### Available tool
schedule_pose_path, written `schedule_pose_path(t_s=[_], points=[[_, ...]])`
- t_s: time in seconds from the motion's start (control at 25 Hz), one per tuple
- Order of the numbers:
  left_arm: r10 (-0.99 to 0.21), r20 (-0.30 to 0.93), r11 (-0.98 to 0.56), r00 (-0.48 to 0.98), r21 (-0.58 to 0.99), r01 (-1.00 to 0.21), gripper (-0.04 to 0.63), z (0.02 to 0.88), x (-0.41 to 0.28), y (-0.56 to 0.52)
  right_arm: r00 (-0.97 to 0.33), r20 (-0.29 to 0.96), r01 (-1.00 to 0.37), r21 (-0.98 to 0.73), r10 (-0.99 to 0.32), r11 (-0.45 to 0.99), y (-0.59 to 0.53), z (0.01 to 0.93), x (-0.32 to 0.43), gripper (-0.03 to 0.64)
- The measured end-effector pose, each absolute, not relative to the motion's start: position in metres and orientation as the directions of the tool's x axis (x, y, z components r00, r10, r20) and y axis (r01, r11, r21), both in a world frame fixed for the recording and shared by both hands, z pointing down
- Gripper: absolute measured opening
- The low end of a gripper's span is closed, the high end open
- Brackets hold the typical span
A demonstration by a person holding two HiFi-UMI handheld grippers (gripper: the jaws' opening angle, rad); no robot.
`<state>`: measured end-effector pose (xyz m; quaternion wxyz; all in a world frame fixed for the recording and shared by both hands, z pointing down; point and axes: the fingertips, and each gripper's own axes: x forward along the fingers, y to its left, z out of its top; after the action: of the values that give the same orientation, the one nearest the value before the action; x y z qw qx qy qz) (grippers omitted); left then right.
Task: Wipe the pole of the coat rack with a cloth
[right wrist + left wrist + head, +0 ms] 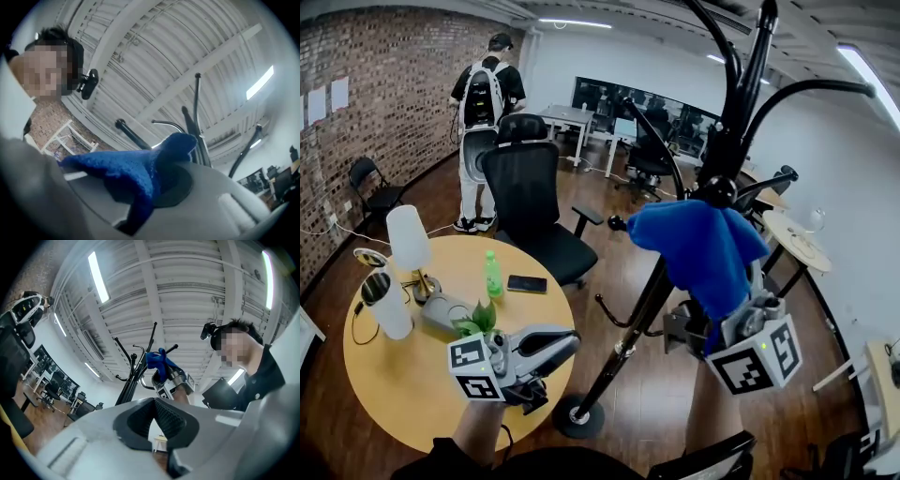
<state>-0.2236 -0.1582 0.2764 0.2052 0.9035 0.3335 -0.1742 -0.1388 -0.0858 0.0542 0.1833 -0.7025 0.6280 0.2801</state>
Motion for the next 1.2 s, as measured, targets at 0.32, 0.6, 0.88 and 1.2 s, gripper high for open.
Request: schedule_pose_path(t_s=[0.32,0.6,0.88,1.2], points=[[0.549,-0.427,-0.663,0.719,0.302,0.685,0.000,0.290,-0.213,-0.153,0.319,-0.469,-0.938,-0.033,-0.823,-0.345,-0.107,0.151,-0.064,0.023],[0.564,-0.405,-0.628,0.720,0.355,0.692,0.000,0.302,-0.199,-0.146,0.380,-0.318,-0.924,-0.089,-0.869,-0.371,-0.104,0.235,-0.055,0.023],[0.570,-0.397,-0.609,0.720,0.384,0.694,0.000,0.318,-0.201,-0.146,0.388,-0.071,-0.899,-0.247,-0.919,-0.360,-0.111,0.375,-0.058,0.023],[0.579,-0.393,-0.600,0.714,0.387,0.700,0.000,0.319,-0.198,-0.142,0.236,0.176,-0.866,-0.408,-0.956,-0.289,-0.114,0.457,-0.095,0.023]])
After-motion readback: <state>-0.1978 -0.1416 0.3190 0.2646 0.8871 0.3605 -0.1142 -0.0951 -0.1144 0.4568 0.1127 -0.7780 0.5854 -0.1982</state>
